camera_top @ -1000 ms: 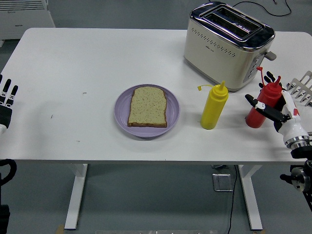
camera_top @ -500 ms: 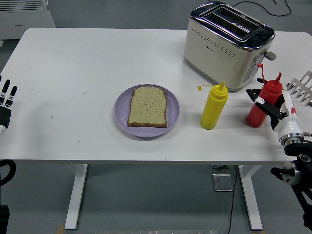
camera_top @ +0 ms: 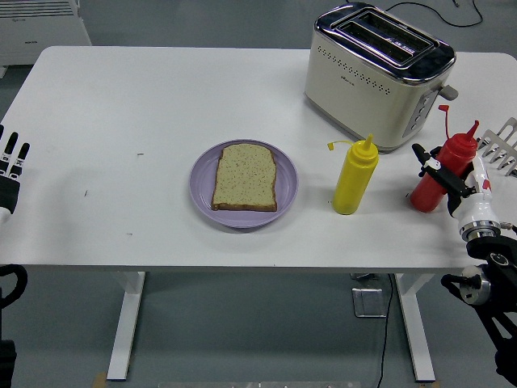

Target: Pick up the cup,pour liquid into bread,place the cup on the desk

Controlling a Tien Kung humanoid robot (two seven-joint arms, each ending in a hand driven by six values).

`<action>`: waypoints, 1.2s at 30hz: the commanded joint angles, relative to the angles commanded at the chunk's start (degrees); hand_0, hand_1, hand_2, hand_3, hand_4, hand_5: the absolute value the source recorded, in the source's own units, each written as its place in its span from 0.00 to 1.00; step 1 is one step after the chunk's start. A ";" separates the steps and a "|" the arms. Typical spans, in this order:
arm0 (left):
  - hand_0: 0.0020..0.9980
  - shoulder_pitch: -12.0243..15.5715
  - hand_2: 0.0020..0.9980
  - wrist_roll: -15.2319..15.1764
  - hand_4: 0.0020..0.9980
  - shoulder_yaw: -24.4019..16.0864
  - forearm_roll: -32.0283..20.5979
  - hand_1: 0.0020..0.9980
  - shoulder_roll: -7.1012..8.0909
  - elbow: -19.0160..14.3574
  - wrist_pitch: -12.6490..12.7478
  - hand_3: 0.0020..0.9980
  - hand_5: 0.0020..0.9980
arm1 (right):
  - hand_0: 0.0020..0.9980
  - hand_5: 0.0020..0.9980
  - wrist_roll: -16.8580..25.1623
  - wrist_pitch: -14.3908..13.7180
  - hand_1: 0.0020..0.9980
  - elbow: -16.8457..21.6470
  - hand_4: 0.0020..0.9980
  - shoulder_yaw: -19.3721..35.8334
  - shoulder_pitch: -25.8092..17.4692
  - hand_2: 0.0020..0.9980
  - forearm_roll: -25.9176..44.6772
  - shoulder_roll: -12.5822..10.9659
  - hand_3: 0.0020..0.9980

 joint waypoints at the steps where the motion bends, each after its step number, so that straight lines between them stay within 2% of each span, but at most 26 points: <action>1: 0.81 0.02 0.79 0.00 0.62 0.01 0.00 0.78 0.00 0.01 0.01 0.73 1.00 | 0.00 0.22 -0.13 0.05 0.06 0.10 0.93 0.15 -0.01 0.15 0.38 -0.04 0.21; 14: 0.81 0.17 0.79 -0.06 0.62 0.19 0.02 0.78 0.03 0.02 0.01 0.73 1.00 | 0.00 0.21 -0.62 1.47 0.02 2.09 0.91 1.74 -0.39 0.14 4.04 -0.56 0.26; 20: 0.81 0.22 0.79 -0.06 0.62 -0.04 0.01 0.78 0.05 -0.01 0.02 0.72 1.00 | 0.00 0.21 -2.72 1.65 0.02 6.94 0.91 3.78 0.59 0.14 -0.27 -2.26 0.26; 25: 0.81 0.07 0.79 -0.06 0.62 -0.29 -0.01 0.78 0.03 -0.03 -0.01 0.72 1.00 | 0.00 0.21 -4.86 -0.23 0.02 11.50 0.90 5.46 3.12 0.14 -7.71 -4.24 0.27; 31: 0.81 -0.01 0.79 -0.04 0.62 -0.59 -0.02 0.78 0.01 -0.02 -0.03 0.73 1.00 | 0.00 0.21 -9.87 -5.11 0.02 15.36 0.89 4.93 8.65 0.15 -21.70 -6.20 0.28; 33: 0.81 -0.12 0.79 -0.06 0.62 -0.65 -0.04 0.78 0.01 -0.02 -0.02 0.73 1.00 | 0.00 0.21 -14.34 -7.89 0.02 16.03 0.89 3.06 11.85 0.15 -26.54 -6.42 0.28; 36: 0.81 -0.15 0.79 -0.05 0.62 -0.70 -0.05 0.78 0.02 -0.01 0.00 0.73 1.00 | 0.00 0.20 -20.78 -9.22 0.03 16.00 0.86 0.63 15.46 0.16 -33.99 -6.46 0.29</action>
